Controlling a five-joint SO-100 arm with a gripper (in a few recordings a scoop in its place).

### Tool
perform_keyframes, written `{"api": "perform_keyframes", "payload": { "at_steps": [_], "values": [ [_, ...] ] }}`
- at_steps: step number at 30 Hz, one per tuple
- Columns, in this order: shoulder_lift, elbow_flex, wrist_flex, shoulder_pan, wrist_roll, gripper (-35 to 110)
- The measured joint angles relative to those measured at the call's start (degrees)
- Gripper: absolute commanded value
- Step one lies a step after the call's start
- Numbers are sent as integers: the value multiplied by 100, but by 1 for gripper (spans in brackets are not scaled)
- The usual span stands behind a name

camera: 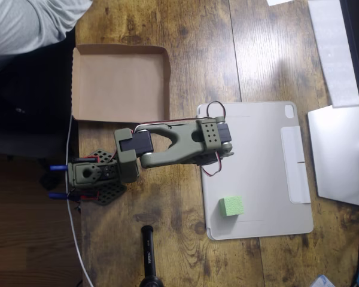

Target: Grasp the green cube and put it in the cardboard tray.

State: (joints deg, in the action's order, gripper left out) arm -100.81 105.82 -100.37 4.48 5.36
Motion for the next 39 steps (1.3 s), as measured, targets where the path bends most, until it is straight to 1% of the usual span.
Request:
{"api": "perform_keyframes", "payload": {
  "at_steps": [4,17,29,35,39],
  "values": [
    [-281,105,176,-26,-88,0],
    [-290,167,316,-18,-97,0],
    [-536,-202,1485,1099,-211,0],
    [-413,-729,2109,1802,-149,0],
    [-396,-853,2540,2276,-369,0]
  ]
}}
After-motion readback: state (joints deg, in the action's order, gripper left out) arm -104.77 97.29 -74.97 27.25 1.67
